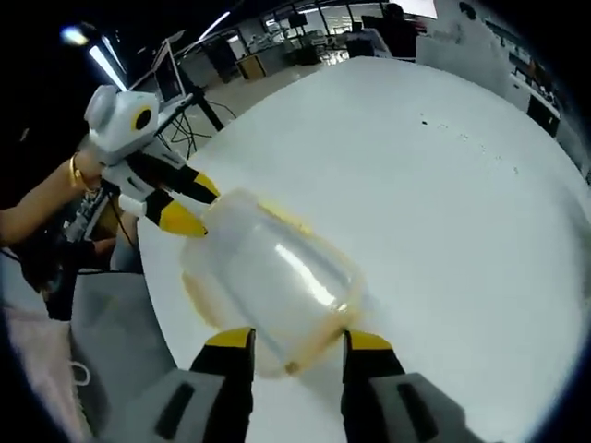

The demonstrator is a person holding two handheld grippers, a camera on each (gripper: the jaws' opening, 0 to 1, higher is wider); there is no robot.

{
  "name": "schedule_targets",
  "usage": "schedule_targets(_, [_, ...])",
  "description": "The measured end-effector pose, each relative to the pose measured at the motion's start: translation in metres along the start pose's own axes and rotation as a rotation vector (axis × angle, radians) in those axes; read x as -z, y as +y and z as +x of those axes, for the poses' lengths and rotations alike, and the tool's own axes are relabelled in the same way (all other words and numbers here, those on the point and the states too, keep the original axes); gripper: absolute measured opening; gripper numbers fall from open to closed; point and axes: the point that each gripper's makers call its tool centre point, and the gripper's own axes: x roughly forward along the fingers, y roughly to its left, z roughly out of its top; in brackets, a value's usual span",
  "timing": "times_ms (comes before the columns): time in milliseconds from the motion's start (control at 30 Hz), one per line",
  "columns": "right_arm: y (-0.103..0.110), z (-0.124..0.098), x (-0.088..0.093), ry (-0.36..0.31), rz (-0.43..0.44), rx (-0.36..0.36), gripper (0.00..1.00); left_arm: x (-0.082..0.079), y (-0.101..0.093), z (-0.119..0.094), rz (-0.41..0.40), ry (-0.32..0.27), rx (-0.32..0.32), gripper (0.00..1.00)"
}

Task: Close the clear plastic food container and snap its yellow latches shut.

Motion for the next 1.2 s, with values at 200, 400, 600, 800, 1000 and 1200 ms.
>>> schedule_targets(200, [0.001,0.001,-0.001,-0.044,0.046,-0.008,0.34,0.001,-0.001,0.001,0.004,-0.012,0.011,0.26])
schedule_targets(400, [0.002,0.002,-0.003,-0.048,0.054,0.010,0.34,0.001,-0.001,0.000,-0.058,-0.068,0.004,0.25])
schedule_targets(600, [0.002,0.003,-0.004,-0.065,0.065,0.025,0.35,-0.001,0.004,0.000,-0.222,-0.140,-0.025,0.20])
schedule_targets(800, [0.002,0.004,-0.005,-0.082,0.082,0.042,0.35,-0.001,0.004,0.000,-0.295,-0.214,-0.068,0.18])
schedule_targets(1000, [0.003,0.004,-0.005,-0.082,0.084,0.047,0.36,0.000,0.007,0.004,-0.293,-0.238,-0.086,0.18])
schedule_targets(1200, [0.003,0.004,-0.005,-0.090,0.091,0.058,0.37,-0.002,0.005,0.002,-0.185,-0.202,-0.095,0.20])
